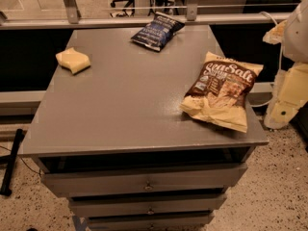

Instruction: Pick sponge

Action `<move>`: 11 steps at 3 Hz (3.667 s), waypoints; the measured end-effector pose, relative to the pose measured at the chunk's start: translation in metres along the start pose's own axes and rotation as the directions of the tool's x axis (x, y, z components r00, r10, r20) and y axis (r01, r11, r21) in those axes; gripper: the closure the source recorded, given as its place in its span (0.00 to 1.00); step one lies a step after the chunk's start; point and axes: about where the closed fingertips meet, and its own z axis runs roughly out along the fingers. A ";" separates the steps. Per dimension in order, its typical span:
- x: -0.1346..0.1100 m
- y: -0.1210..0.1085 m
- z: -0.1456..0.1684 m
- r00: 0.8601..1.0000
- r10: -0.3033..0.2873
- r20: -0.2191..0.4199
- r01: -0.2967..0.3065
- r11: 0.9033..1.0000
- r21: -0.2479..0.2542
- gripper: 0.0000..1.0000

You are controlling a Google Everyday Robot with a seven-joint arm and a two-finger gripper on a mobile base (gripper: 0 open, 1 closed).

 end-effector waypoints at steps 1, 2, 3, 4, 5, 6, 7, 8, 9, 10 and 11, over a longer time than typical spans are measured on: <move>0.000 0.000 0.000 1.000 0.000 0.000 0.000 1.000 0.000 0.00; -0.006 -0.001 0.004 1.000 -0.002 0.025 0.002 1.000 -0.004 0.00; -0.034 -0.005 0.034 0.993 0.023 0.119 -0.018 0.999 -0.040 0.00; -0.095 -0.017 0.072 0.958 0.056 0.281 -0.034 0.996 -0.084 0.00; -0.161 -0.019 0.094 0.901 0.098 0.422 -0.044 0.990 -0.136 0.00; -0.171 -0.023 0.092 0.887 0.102 0.450 -0.052 0.991 -0.123 0.00; -0.168 -0.022 0.092 0.892 0.099 0.442 -0.048 0.991 -0.125 0.00; -0.184 -0.020 0.100 0.877 0.092 0.471 -0.030 0.990 -0.137 0.00; -0.246 -0.023 0.130 0.821 0.097 0.563 0.001 0.985 -0.171 0.00; -0.314 -0.039 0.153 0.747 0.096 0.658 0.016 0.987 -0.162 0.00; -0.376 -0.057 0.172 0.677 0.072 0.733 0.019 0.993 -0.116 0.00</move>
Offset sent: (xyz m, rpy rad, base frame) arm 0.0083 0.0130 -0.0117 0.0572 0.0144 0.0224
